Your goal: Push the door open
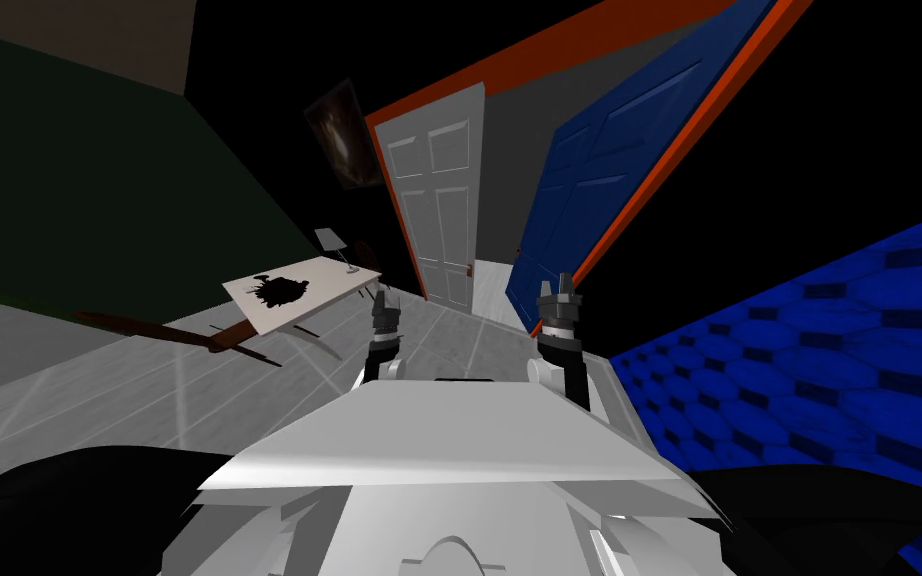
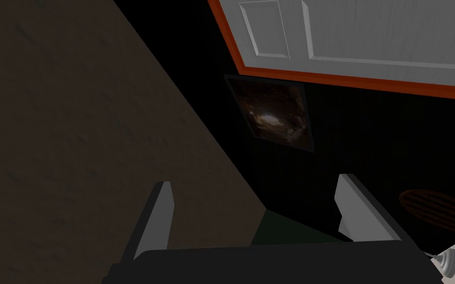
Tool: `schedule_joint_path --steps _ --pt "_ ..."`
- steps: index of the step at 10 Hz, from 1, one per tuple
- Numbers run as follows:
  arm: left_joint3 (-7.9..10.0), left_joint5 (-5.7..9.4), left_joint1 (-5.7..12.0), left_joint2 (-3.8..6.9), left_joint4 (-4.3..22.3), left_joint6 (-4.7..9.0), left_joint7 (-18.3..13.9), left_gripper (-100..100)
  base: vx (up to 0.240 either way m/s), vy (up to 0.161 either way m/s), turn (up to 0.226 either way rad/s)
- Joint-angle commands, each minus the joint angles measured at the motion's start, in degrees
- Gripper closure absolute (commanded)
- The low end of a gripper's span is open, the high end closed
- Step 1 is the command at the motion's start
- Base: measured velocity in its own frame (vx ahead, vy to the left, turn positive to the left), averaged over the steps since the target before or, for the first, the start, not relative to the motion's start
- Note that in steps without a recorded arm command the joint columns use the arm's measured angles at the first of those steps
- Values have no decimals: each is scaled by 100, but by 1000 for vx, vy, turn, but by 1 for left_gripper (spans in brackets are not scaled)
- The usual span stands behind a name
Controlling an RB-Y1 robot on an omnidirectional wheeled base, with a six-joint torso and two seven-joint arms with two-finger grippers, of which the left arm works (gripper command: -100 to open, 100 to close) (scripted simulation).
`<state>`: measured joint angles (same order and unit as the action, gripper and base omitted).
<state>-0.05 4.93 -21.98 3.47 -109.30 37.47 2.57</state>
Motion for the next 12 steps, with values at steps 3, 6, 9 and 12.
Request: schedule_joint_path --steps 3,6,9,12 --pt "-36 23 215 69 459 41 -5 -100 103 -7 -51" --pt "-83 36 394 107 869 88 -1 -100 93 -2 -55" --pt "-131 49 577 140 1291 137 2 -100 95 0 -47" --pt "-180 63 768 164 1727 187 7 -100 108 7 -60"
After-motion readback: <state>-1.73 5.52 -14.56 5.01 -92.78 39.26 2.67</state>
